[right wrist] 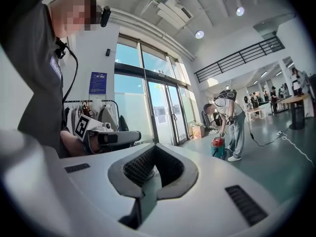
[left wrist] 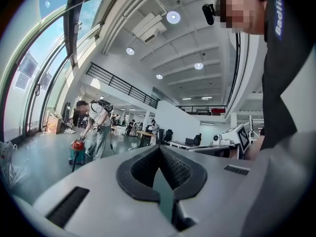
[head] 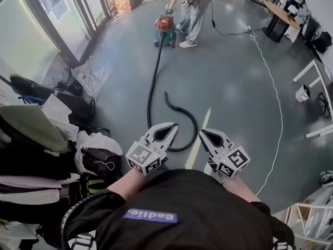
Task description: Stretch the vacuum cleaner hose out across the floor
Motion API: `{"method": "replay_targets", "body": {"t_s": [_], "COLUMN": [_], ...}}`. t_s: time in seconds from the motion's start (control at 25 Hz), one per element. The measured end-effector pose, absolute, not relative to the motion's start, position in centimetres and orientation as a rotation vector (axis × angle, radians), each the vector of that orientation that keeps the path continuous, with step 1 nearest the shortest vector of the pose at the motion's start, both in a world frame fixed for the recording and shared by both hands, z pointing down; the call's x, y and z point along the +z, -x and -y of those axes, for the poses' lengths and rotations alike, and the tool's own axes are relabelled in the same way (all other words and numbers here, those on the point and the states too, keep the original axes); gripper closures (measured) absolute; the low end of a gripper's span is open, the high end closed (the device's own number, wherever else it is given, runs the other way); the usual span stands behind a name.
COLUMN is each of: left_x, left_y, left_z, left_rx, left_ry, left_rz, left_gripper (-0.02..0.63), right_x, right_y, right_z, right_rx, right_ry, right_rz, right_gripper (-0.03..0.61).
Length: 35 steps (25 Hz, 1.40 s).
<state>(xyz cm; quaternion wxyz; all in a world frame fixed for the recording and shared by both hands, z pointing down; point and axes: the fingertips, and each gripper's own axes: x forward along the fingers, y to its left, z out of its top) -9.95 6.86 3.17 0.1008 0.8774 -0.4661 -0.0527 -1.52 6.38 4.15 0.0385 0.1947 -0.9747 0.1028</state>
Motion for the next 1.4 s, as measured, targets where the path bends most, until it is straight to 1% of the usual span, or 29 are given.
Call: {"method": "replay_targets", "body": {"t_s": [0.2, 0.32, 0.52, 0.8, 0.96, 1.2, 1.4], "left_x": [4.1, 6.0, 7.6, 9.3, 9.8, 11.1, 13.8], "left_y": [19.2, 23.6, 26.0, 25.7, 22.7, 16.9, 15.2], "left_z": [-0.4, 3.5, 7.5, 12.5, 17.2, 24.6, 30.1], "left_rx": [-0.157, -0.136, -0.151, -0.101, -0.045, 0.034, 0.113], "left_ry": [-2.598, -2.574, -2.498, -2.426, -2.387, -2.299, -2.199], "left_rz": [1.335, 1.327, 1.343, 1.411, 1.484, 1.569, 1.596], "left_gripper": [0.606, 0.606, 0.606, 0.606, 0.606, 0.606, 0.606], "right_x": [4.1, 4.3, 5.5, 7.2, 8.0, 9.3, 11.0], "right_y": [9.5, 13.0, 13.9, 13.5, 11.3, 5.6, 2.8], "right_z": [-0.5, 2.7, 5.9, 11.0, 15.5, 24.1, 28.4], "right_rx": [0.328, 0.312, 0.353, 0.402, 0.418, 0.447, 0.499], "right_ry": [-0.646, -0.654, -0.677, -0.582, -0.486, -0.394, -0.325], "right_rz": [2.946, 2.932, 2.870, 2.874, 2.904, 2.939, 2.933], "right_gripper": [0.575, 0.575, 0.575, 0.575, 0.575, 0.575, 0.575]}}
